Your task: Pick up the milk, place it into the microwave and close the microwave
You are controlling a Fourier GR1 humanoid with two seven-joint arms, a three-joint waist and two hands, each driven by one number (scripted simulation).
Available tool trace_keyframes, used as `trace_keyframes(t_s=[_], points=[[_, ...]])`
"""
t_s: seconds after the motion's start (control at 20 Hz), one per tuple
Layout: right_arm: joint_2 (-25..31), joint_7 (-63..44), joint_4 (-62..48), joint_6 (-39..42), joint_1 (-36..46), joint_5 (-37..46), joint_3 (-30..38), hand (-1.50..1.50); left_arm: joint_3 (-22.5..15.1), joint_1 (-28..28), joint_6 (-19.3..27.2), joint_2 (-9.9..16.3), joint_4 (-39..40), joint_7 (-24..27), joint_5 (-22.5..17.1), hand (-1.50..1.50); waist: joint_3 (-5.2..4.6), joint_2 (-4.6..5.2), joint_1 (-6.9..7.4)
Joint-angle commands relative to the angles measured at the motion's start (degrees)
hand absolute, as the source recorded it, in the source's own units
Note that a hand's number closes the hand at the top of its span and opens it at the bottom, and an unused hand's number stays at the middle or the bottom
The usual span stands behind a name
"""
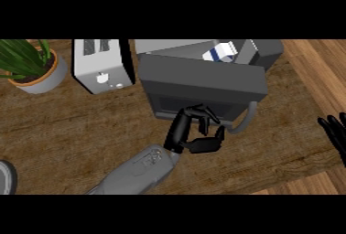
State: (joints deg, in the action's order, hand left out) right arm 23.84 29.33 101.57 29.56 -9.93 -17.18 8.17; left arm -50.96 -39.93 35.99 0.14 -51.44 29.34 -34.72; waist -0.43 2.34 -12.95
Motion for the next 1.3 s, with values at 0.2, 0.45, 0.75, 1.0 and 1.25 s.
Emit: trace_keyframes(t_s=[0.2,0.45,0.75,1.0,1.25], points=[[3.8,-1.12,1.22,-0.92,4.92,-0.18,3.81,-1.5,1.9,-7.59,5.86,-0.14,3.22,-2.03,-6.89,-1.5,0.12,0.76,-2.42],[9.38,0.01,4.12,-5.7,8.82,8.25,9.14,1.5,5.24,-8.92,7.71,-0.14,4.36,-1.44,-11.21,-1.5,-0.13,1.31,-3.42],[11.0,0.0,2.86,-7.1,11.8,10.5,10.04,1.5,5.99,-10.04,9.23,-0.14,3.77,0.64,-15.04,-1.5,0.03,2.39,-2.96],[11.55,-0.58,3.03,-7.66,13.37,11.69,9.48,1.5,5.44,-11.0,9.88,-0.14,5.21,1.7,-17.14,-1.5,0.11,2.67,-3.02],[11.33,-0.71,1.65,-8.38,15.35,11.66,9.49,1.5,4.55,-11.23,9.54,-0.14,5.75,3.28,-19.04,-1.5,0.21,3.12,-2.63]])
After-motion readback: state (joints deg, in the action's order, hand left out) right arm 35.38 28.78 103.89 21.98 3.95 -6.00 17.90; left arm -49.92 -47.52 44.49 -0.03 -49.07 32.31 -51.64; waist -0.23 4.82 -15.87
